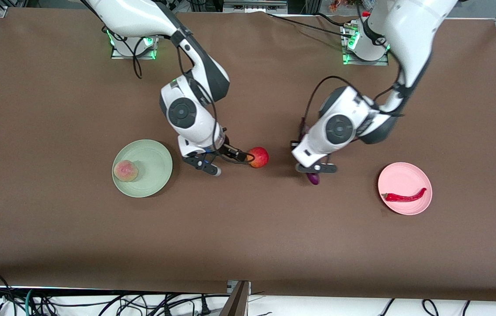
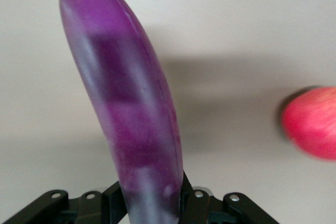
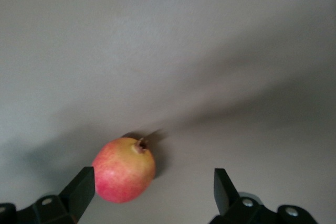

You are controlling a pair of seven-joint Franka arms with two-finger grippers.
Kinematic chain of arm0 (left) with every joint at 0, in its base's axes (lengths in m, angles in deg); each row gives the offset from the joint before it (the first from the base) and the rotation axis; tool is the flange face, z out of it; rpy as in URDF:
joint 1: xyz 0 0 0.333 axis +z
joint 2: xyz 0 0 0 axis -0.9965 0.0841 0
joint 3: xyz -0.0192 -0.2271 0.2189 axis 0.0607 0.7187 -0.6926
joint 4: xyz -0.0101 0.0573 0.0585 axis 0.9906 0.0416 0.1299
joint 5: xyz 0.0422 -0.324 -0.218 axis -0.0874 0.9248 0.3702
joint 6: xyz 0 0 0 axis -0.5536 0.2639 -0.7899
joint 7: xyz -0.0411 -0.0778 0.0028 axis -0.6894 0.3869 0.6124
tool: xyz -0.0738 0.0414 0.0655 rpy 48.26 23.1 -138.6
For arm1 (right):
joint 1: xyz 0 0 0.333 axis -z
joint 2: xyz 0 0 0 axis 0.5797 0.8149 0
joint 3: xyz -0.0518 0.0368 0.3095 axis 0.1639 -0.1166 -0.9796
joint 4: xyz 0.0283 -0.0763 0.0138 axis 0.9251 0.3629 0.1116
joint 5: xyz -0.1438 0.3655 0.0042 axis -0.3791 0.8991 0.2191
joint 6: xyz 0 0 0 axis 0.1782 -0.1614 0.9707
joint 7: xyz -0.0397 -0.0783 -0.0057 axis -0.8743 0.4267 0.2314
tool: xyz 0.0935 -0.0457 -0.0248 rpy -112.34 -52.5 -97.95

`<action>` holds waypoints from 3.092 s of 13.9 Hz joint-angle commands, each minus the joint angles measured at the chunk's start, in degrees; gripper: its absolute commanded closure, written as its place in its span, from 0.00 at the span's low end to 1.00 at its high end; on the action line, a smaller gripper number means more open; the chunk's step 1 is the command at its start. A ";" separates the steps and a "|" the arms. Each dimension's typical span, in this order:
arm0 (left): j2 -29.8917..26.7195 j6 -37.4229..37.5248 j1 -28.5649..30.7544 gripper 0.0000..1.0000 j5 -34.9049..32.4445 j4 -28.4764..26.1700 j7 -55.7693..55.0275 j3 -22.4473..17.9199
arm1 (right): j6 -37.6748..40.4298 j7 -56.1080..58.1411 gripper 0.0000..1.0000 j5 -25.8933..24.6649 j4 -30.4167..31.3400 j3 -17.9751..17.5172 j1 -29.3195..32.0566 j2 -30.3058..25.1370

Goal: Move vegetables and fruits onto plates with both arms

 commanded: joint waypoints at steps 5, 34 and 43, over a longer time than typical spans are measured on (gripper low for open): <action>-1.95 11.18 17.54 0.91 -13.85 5.04 32.37 -0.14 | -6.13 -18.43 0.00 -5.36 -7.39 0.98 -6.68 8.42; -6.03 29.10 20.50 0.00 -16.17 25.52 30.65 12.80 | 2.24 44.39 0.11 -5.11 15.96 3.44 19.50 -8.00; -31.91 17.06 -1.43 0.00 2.73 1.26 21.14 -22.81 | 9.24 44.13 0.00 -5.99 12.37 3.17 18.11 -14.84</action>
